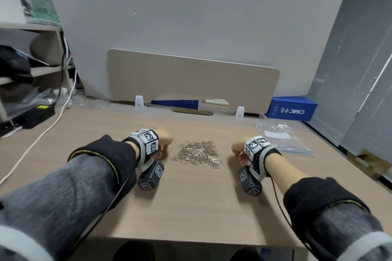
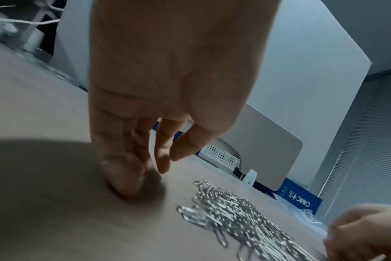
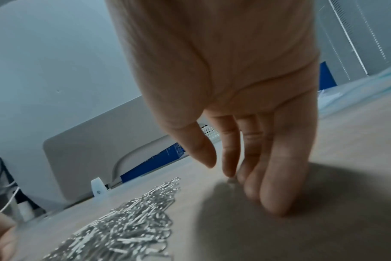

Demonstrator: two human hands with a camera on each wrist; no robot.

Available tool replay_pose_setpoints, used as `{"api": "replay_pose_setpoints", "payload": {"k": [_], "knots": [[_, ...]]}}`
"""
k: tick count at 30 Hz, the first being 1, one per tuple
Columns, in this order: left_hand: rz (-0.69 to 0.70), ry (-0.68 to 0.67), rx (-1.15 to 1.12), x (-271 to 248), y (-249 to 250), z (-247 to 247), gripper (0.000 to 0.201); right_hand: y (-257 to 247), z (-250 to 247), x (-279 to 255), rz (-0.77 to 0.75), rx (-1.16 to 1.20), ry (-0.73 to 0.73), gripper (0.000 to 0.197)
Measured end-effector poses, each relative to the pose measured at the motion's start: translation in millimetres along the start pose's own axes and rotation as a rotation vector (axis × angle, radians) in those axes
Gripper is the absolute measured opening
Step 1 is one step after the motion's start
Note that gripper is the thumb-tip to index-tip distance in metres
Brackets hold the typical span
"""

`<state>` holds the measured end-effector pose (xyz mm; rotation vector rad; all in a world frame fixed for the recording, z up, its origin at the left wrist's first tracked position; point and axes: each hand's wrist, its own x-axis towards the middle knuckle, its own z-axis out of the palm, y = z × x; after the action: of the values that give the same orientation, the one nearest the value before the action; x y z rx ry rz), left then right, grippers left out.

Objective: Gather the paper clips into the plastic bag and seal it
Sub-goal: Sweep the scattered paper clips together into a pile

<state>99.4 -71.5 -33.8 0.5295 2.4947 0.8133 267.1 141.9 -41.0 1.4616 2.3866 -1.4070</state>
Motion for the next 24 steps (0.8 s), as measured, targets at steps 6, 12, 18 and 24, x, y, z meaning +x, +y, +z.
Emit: {"api": "replay_pose_setpoints", "payload": {"k": [6,12,18,24], "knots": [[0.031,-0.236,-0.130,-0.5,12.3,23.1,0.025,-15.2,27.8,-6.8,0.024,0.076,-0.226,0.043],[0.101,-0.327,-0.254,-9.1,19.2,23.5,0.025,-25.7,28.2,-13.1,-0.130,0.034,-0.159,0.008],[0.236,-0.567,0.085,-37.0,15.0,6.9,0.035,-9.3,10.7,-31.6,-0.237,-0.297,-0.478,0.021],[0.280,-0.636,0.113,-41.0,27.3,36.0,0.041,-20.1,34.0,-36.1,-0.261,-0.340,-0.618,0.020]]}}
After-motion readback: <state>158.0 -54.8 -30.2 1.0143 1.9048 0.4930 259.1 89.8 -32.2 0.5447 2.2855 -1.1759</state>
